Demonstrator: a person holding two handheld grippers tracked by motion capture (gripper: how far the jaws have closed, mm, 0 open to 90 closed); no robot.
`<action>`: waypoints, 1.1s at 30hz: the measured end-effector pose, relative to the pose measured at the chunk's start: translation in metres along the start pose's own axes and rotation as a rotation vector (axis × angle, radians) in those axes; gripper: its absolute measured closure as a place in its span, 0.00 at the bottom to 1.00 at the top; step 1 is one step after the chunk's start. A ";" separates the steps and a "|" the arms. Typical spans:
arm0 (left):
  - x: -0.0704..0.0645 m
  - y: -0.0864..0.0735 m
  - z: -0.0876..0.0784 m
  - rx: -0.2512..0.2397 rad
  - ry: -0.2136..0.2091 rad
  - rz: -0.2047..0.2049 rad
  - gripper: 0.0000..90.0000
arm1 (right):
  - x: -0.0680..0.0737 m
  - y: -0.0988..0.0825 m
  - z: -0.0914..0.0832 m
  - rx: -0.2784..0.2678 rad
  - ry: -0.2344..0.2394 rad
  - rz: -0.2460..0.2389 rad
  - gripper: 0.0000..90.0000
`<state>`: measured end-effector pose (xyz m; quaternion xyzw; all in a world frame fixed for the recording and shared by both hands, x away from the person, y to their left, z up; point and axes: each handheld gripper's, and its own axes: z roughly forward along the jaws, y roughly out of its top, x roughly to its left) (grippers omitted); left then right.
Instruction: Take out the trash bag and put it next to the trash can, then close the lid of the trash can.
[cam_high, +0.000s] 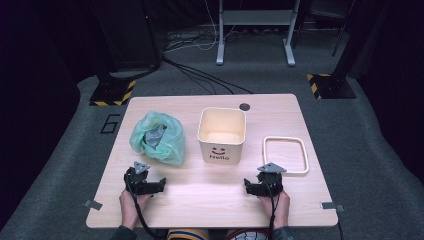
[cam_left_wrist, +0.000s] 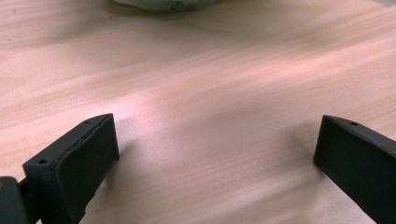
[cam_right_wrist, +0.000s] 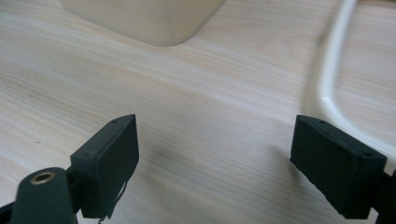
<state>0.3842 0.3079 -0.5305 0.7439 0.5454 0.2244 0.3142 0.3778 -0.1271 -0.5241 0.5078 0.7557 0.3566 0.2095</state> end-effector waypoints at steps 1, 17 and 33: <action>-0.002 -0.001 -0.001 -0.001 0.004 -0.002 0.00 | -0.002 0.000 -0.003 -0.006 -0.005 0.003 0.16; -0.017 -0.004 -0.004 0.000 -0.010 0.015 0.00 | -0.112 0.017 -0.051 -0.052 -0.158 0.118 0.16; -0.017 0.001 0.001 0.002 -0.035 0.040 0.00 | -0.172 0.018 -0.011 0.094 -0.202 0.189 0.37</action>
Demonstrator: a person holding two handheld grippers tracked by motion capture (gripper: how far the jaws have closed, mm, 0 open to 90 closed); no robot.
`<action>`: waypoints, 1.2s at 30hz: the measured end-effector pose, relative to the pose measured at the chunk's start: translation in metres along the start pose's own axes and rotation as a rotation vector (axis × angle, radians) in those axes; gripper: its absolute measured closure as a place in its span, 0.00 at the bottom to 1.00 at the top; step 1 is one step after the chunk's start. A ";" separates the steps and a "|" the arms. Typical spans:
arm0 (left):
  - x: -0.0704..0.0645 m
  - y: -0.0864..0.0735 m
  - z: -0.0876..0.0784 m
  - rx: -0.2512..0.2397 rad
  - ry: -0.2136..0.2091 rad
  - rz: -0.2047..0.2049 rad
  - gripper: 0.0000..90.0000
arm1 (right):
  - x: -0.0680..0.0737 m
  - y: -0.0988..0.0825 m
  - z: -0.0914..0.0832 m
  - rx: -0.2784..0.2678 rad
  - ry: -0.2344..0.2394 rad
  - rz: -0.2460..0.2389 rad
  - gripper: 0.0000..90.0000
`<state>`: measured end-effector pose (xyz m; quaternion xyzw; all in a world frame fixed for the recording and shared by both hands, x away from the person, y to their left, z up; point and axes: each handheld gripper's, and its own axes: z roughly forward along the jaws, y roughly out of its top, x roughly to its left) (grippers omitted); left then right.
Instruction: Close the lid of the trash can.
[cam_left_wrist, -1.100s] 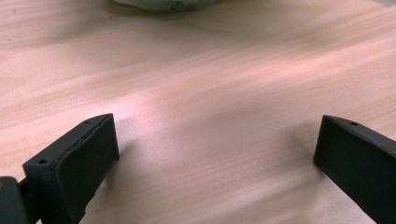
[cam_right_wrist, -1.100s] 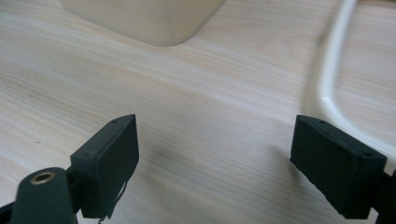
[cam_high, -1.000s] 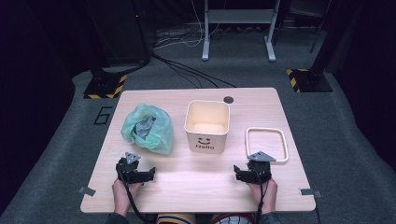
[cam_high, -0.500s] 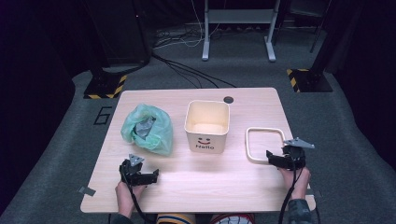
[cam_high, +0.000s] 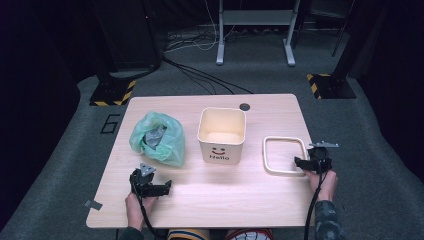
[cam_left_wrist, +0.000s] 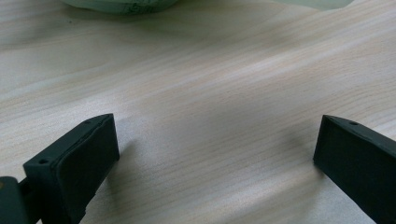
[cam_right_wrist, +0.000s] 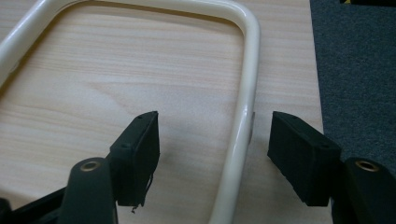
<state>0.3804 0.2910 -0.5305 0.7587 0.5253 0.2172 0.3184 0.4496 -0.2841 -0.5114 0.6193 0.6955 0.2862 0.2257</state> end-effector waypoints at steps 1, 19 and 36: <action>0.000 0.000 0.000 0.000 0.000 0.000 0.00 | 0.000 0.000 0.000 0.000 0.000 0.000 0.37; 0.000 0.000 0.000 -0.006 0.009 -0.011 0.00 | 0.018 0.004 0.002 0.009 -0.113 0.022 0.90; -0.001 0.001 0.001 -0.013 0.049 -0.015 0.00 | 0.039 0.025 -0.026 -0.004 -0.079 0.111 0.90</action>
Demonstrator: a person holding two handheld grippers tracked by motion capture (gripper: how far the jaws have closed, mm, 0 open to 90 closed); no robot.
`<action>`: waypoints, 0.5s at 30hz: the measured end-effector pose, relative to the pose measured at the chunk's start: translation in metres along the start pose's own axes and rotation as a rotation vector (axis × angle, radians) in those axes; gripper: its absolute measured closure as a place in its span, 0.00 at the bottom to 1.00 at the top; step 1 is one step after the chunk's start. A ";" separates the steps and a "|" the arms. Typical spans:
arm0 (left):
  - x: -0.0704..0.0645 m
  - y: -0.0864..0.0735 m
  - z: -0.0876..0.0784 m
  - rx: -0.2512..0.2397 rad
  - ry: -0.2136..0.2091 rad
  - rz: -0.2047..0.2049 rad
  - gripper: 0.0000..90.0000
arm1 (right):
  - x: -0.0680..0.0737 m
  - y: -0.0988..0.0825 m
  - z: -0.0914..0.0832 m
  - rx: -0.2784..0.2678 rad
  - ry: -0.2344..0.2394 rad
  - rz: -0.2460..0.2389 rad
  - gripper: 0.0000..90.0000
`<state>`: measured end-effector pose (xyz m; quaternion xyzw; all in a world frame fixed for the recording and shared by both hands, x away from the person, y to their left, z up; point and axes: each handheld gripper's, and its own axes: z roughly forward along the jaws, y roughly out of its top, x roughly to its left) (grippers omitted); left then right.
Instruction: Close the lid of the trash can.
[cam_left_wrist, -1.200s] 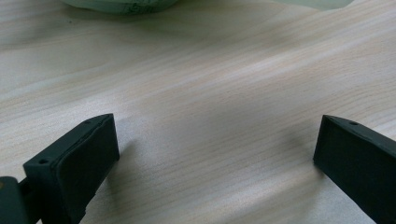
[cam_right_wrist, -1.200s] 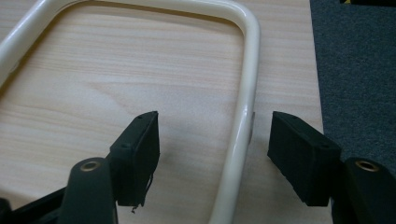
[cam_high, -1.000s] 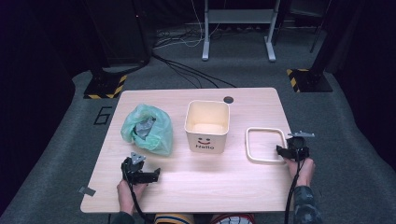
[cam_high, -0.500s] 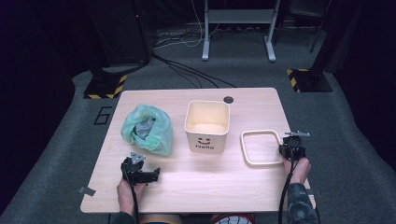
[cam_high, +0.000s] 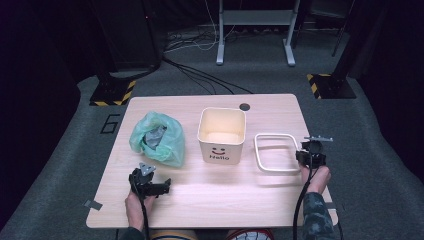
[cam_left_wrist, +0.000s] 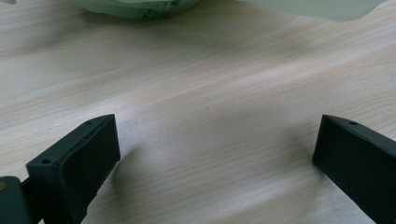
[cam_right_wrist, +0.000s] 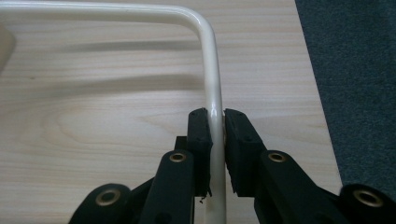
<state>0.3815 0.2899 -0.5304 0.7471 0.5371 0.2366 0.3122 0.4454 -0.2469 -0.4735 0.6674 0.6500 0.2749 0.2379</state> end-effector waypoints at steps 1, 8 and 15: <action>0.000 0.000 0.000 0.000 0.000 0.000 0.00 | 0.001 0.001 -0.002 0.000 0.006 0.005 0.90; 0.003 0.001 0.001 0.009 -0.008 -0.023 0.00 | 0.009 0.010 -0.012 -0.014 0.035 0.017 0.90; 0.003 0.001 0.001 0.007 -0.007 -0.023 0.00 | 0.012 0.014 -0.016 -0.007 0.041 0.014 0.90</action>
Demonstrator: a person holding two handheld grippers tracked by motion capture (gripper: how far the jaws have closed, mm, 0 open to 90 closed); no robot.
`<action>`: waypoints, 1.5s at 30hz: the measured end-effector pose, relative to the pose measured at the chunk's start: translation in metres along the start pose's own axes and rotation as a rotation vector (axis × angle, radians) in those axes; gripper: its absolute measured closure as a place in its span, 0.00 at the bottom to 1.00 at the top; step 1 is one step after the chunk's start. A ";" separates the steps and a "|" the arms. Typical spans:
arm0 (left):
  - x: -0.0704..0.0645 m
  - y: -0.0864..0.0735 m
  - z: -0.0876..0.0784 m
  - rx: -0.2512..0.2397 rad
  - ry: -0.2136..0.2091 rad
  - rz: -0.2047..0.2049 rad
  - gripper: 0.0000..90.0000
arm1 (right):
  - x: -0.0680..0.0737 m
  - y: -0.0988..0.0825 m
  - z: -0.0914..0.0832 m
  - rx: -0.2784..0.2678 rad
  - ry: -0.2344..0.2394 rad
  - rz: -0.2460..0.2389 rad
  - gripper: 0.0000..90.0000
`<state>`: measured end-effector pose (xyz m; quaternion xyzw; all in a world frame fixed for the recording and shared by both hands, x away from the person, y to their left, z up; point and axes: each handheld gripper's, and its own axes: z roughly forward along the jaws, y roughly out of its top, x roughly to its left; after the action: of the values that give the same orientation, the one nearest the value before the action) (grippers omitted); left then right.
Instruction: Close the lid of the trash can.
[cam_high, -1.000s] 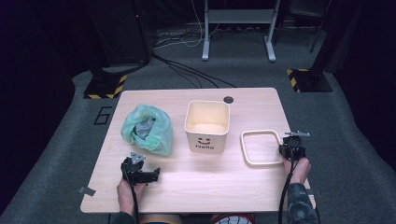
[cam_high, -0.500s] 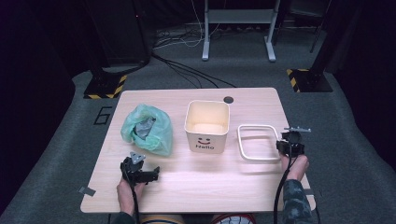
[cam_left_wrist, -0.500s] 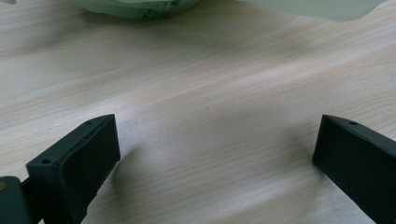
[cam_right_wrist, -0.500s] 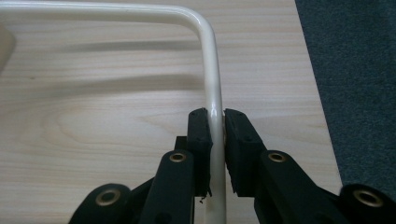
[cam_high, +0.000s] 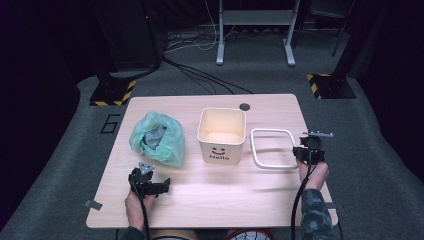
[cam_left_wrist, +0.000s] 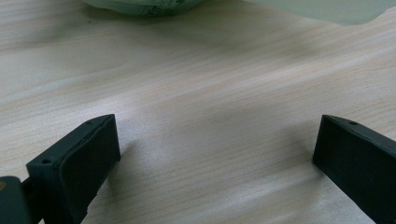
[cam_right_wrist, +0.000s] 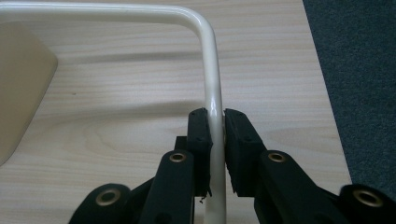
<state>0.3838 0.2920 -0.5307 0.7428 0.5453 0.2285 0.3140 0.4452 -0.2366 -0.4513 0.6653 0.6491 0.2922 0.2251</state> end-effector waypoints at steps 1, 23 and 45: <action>0.000 0.000 0.000 0.000 0.003 0.000 0.00 | 0.000 0.000 -0.001 -0.002 -0.003 0.002 0.90; 0.001 0.001 0.000 0.001 -0.005 0.004 0.01 | 0.006 0.027 -0.024 -0.021 -0.007 -0.010 0.90; 0.001 0.001 0.000 -0.001 0.000 -0.001 0.01 | 0.015 0.058 -0.042 -0.047 -0.006 -0.026 0.90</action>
<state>0.3847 0.2923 -0.5306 0.7425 0.5453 0.2287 0.3147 0.4592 -0.2282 -0.3798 0.6522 0.6501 0.3024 0.2461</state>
